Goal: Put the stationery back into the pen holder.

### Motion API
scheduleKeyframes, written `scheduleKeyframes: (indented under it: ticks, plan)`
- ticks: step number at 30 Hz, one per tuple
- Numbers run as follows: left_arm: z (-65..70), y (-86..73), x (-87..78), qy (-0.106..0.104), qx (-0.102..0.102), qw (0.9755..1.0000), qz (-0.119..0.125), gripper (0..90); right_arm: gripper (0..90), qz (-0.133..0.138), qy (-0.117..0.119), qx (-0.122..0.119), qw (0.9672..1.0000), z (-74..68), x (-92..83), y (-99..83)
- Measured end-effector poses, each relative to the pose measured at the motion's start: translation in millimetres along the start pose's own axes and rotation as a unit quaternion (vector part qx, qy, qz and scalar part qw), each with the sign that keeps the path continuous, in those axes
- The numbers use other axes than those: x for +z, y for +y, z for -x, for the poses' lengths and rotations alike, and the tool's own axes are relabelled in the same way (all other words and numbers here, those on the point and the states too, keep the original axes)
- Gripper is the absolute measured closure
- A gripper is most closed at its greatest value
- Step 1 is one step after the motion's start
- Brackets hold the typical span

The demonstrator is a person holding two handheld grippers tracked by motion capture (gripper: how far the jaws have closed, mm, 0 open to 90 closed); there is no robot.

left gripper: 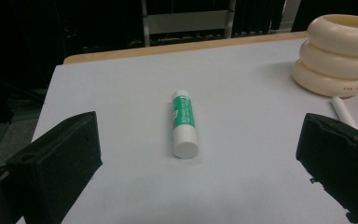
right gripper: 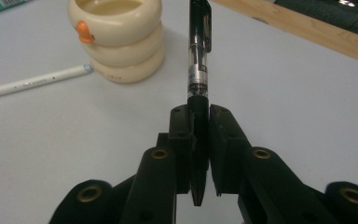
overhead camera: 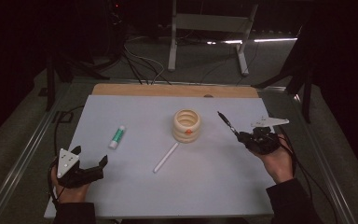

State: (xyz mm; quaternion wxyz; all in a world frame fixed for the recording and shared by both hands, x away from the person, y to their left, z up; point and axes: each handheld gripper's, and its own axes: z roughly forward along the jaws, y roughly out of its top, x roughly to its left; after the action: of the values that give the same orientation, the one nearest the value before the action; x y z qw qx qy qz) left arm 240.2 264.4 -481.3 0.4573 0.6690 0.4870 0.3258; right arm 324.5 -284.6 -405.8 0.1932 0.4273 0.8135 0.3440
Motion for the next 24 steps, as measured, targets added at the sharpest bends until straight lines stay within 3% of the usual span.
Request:
scheduleKeyframes:
  ticks: [24]
  plan:
    - [0.0,-0.3,0.4,0.0,0.001,1.0,-0.001,0.3,80.8,0.001,0.012,-0.011,0.9999,-12.2,2.2,27.2]
